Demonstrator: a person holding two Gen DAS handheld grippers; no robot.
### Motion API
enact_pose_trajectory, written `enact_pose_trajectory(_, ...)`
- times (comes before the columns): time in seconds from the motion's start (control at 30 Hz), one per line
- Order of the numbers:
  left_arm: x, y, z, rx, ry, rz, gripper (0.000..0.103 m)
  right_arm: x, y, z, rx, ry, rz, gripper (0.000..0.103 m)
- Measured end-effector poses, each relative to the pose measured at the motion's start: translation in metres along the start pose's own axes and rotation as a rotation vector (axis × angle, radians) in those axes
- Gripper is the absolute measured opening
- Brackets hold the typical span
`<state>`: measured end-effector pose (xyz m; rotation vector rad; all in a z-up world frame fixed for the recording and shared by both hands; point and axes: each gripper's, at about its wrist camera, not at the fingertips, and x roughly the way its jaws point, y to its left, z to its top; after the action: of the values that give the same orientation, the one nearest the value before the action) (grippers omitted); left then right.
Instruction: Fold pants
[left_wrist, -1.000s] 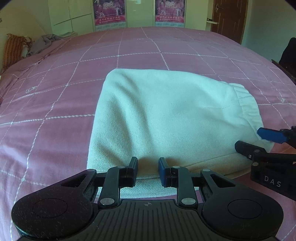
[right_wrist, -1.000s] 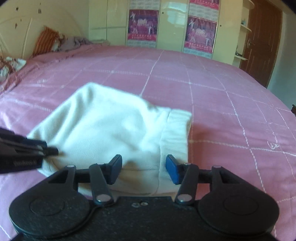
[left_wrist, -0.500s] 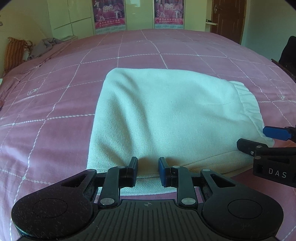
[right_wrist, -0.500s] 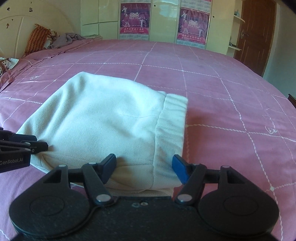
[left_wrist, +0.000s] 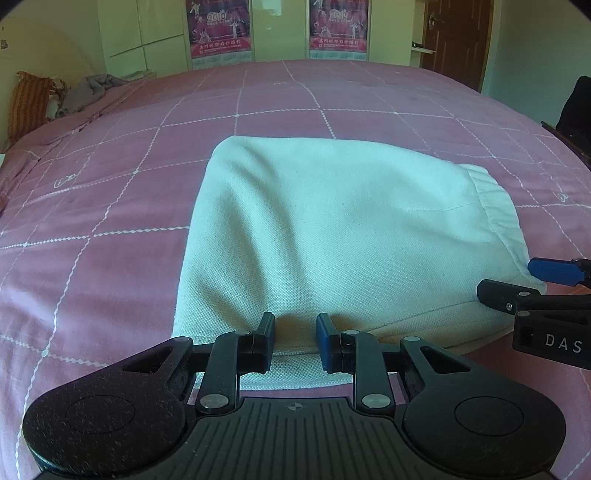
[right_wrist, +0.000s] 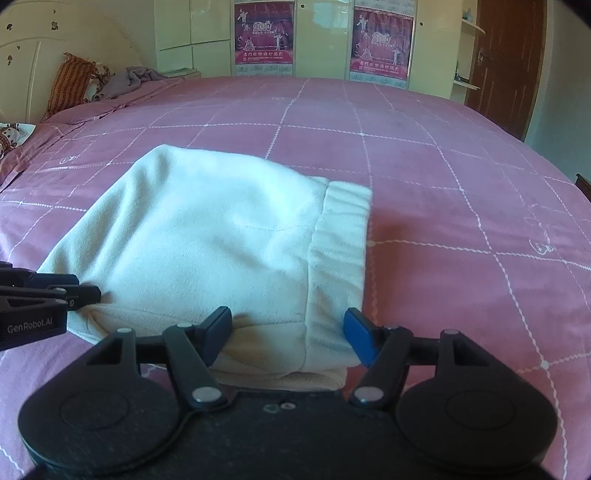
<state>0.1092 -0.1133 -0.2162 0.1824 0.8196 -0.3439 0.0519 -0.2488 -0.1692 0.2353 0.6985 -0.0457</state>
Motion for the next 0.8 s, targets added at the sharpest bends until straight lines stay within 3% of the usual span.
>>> enact_pose_trajectory(0.23, -0.001, 0.012, 0.007, -0.034, 0.025, -0.051, 0.025, -0.003, -0.005, 0.001, 0.013, 0.006, 0.020, 0.071)
enact_pose_trajectory(0.3, -0.002, 0.018, 0.010, -0.048, 0.030, -0.063, 0.025, -0.003, -0.008, 0.002, 0.020, 0.017, 0.021, 0.081)
enact_pose_trajectory(0.47, -0.007, 0.029, 0.011, -0.036, 0.024, -0.056, 0.025, 0.001, -0.032, -0.002, 0.172, 0.078, 0.084, 0.087)
enact_pose_trajectory(0.67, -0.010, 0.046, 0.018, -0.065, 0.017, -0.038, 0.025, 0.002, -0.032, 0.005, 0.174, 0.087, 0.107, 0.089)
enact_pose_trajectory(0.8, 0.000, 0.068, 0.026, -0.140, 0.034, -0.044, 0.025, 0.010, -0.043, 0.015, 0.201, 0.114, 0.148, 0.089)
